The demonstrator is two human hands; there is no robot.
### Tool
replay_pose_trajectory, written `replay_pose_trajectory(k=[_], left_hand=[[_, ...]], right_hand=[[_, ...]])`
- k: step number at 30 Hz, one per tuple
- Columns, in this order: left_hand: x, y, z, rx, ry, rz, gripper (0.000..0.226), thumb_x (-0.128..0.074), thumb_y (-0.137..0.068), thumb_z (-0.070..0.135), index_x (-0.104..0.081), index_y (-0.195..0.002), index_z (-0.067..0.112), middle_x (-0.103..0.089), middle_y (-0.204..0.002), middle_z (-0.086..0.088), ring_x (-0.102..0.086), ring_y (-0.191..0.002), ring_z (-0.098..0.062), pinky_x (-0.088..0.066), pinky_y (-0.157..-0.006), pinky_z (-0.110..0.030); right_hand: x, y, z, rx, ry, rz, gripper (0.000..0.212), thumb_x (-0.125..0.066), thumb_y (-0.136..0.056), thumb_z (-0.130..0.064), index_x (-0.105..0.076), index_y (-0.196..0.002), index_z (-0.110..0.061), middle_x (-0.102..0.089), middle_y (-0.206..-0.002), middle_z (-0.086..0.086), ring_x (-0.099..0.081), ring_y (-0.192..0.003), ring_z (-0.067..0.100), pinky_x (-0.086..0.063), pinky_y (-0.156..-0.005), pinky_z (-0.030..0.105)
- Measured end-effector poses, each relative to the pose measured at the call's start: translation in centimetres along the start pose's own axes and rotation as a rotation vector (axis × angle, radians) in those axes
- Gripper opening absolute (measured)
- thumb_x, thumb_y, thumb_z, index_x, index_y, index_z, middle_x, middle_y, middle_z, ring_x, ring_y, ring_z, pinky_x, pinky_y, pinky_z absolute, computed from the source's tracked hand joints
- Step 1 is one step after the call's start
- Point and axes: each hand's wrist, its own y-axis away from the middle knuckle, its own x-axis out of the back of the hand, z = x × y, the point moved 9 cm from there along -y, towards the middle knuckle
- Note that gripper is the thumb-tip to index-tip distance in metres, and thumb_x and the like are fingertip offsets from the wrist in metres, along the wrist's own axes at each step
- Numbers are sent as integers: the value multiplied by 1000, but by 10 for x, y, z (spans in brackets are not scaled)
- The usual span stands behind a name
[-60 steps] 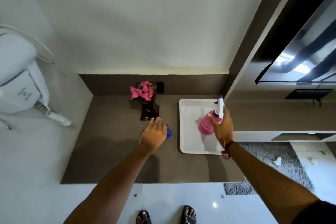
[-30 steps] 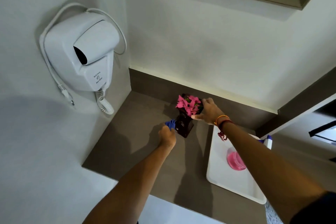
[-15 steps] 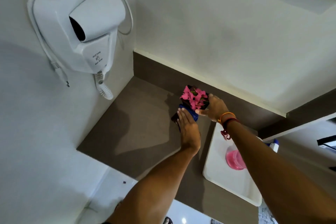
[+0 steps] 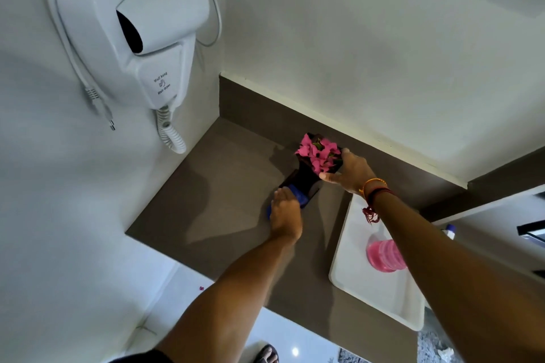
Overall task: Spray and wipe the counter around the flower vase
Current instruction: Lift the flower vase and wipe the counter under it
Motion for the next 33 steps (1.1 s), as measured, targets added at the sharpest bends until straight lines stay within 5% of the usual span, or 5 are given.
replay_pose_trajectory(k=[3,9,19,26,33], left_hand=[[22,-10,-9,241,123,22,59,-43,-99,2,-16,-150,-10,-27,-156,-29,-27,-146,-35,-26,-122,-37],[2,-10,29,106,107,-55,69,-44,-98,-4,-1,-151,-9,-6,-161,-31,-9,-150,-40,-21,-123,-47],[-31,-10,30,49,-157,-237,53,-27,-107,10,-7,-149,-16,-10,-157,-39,-7,-147,-50,-10,-120,-61],[-60,15,27,-195,-562,-374,45,-44,-103,1,-33,-146,-9,-25,-156,-32,-20,-141,-58,-26,-113,-67],[5,-15,-1,-97,-323,-233,29,-44,-101,15,-62,-123,8,-67,-123,-14,-65,-112,-30,-54,-90,-40]], right_hand=[[1,2,0,3,-1,1,72,-83,-76,-40,-50,-130,-6,-64,-129,15,-63,-119,35,-55,-100,42],[-2,1,-1,16,-33,-12,72,-83,-77,-34,-48,-133,-7,-65,-130,14,-64,-120,34,-53,-96,37],[-2,2,1,38,-34,-6,71,-81,-79,-36,-47,-134,-6,-63,-133,15,-62,-122,34,-53,-100,38],[-1,4,1,47,-38,12,72,-78,-82,-38,-44,-135,-4,-61,-135,17,-61,-122,36,-52,-97,37],[-1,8,1,27,-70,-11,75,-79,-82,-37,-41,-137,-4,-59,-138,17,-60,-126,36,-52,-102,39]])
